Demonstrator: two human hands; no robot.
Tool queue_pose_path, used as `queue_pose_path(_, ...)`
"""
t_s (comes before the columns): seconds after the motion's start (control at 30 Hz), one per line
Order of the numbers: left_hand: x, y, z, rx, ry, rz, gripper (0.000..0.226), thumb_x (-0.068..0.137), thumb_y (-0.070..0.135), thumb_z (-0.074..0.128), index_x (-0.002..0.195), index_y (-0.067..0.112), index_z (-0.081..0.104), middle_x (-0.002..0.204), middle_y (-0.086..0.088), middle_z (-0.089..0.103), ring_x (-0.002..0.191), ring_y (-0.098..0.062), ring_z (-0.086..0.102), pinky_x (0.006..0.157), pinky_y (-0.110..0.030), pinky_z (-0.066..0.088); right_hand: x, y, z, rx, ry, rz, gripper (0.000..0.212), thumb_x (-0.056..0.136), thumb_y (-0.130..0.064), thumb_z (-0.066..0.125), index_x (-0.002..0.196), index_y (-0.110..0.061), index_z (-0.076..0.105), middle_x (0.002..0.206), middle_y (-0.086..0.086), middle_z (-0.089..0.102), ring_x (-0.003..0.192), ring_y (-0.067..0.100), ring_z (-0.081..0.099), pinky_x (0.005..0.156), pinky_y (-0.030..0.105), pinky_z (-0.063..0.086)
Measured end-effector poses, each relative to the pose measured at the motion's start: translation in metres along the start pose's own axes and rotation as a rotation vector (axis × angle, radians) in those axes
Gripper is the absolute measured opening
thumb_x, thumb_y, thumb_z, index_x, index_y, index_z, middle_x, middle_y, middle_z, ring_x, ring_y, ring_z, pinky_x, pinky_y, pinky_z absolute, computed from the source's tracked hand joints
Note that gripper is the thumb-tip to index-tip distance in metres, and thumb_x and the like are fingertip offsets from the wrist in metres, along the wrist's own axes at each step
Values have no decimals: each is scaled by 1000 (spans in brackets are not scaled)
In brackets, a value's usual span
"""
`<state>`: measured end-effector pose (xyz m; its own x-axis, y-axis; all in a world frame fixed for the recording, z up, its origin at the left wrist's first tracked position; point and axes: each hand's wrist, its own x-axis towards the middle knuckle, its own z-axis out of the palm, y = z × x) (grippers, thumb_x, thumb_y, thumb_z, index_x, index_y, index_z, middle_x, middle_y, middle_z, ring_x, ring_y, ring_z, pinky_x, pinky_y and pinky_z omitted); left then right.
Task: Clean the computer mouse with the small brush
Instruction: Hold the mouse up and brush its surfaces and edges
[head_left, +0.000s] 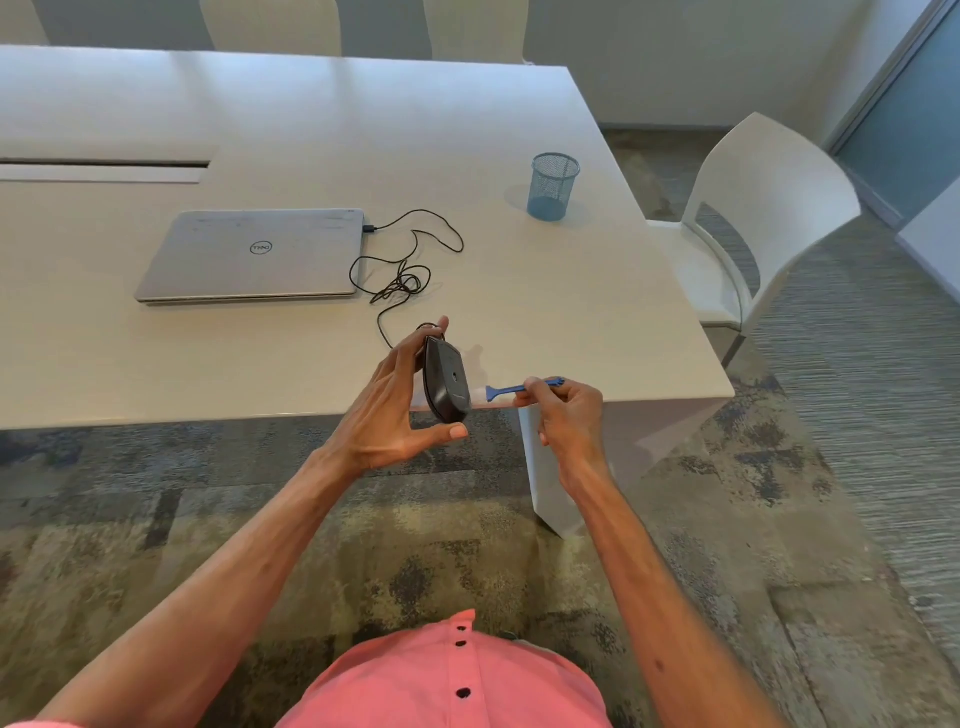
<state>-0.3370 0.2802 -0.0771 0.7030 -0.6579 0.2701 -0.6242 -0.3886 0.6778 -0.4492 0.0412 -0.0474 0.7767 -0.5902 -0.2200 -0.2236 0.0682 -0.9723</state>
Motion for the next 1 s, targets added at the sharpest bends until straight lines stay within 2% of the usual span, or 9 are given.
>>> queue_pose_path(0.07, 0, 0, -1, 3, -7, -2, 133, 82, 81, 87, 180, 33, 11, 189, 18, 15, 169, -9, 36, 134, -48, 36, -1, -3, -1, 67, -22, -18, 29, 102, -22, 75, 84, -3, 85, 70, 9, 77, 41, 12, 38, 43, 24, 35)
queue_pose_path(0.17, 0, 0, -1, 8, -13, 6, 132, 83, 80, 87, 180, 31, 12, 189, 18, 15, 168, -7, 36, 134, -48, 37, -4, -6, 3, 166, -172, -48, 29, 101, -26, 76, 82, -6, 84, 81, 20, 78, 41, 17, 36, 43, 24, 31)
queue_pose_path(0.27, 0, 2, -1, 5, -14, 11, 131, 84, 81, 85, 179, 30, 12, 190, 18, 14, 169, -9, 36, 133, -48, 37, -6, -4, 11, 142, -258, -65, 28, 102, -26, 76, 81, -10, 84, 89, 28, 80, 41, 17, 36, 44, 26, 31)
queue_pose_path(0.43, -1, 1, -2, -27, 17, 1, 130, 84, 85, 81, 180, 31, 12, 189, 17, 17, 168, -8, 36, 133, -54, 39, -2, 7, 11, 84, -144, -4, 28, 104, -20, 74, 87, 1, 84, 71, 6, 80, 36, 10, 38, 40, 21, 34)
queue_pose_path(0.63, -4, -2, -2, -29, 6, -12, 131, 83, 85, 82, 180, 33, 11, 189, 18, 16, 169, -14, 37, 132, -65, 38, -1, 8, 4, 84, -40, -37, 29, 103, -19, 74, 84, 1, 84, 71, 25, 74, 39, 12, 36, 41, 20, 34)
queue_pose_path(0.77, -2, 0, -2, -27, 4, -23, 132, 83, 85, 82, 180, 33, 11, 189, 18, 17, 168, -13, 37, 131, -64, 40, -5, 5, 7, 179, -171, -105, 29, 104, -19, 73, 85, 0, 83, 62, 2, 72, 40, 13, 35, 43, 22, 35)
queue_pose_path(0.87, 0, 1, -4, -27, 15, -23, 132, 82, 86, 81, 180, 31, 12, 189, 19, 17, 169, -12, 35, 132, -64, 40, -6, 8, 11, 167, -180, -106, 26, 105, -16, 73, 84, -4, 83, 67, 4, 77, 38, 12, 36, 43, 22, 36)
queue_pose_path(1.0, 0, 2, -5, -37, 22, -25, 132, 83, 85, 82, 180, 30, 12, 189, 19, 17, 169, -11, 37, 131, -64, 40, -2, 18, 7, 125, -103, -50, 27, 104, -17, 74, 88, 3, 83, 69, 6, 79, 37, 9, 37, 41, 20, 34)
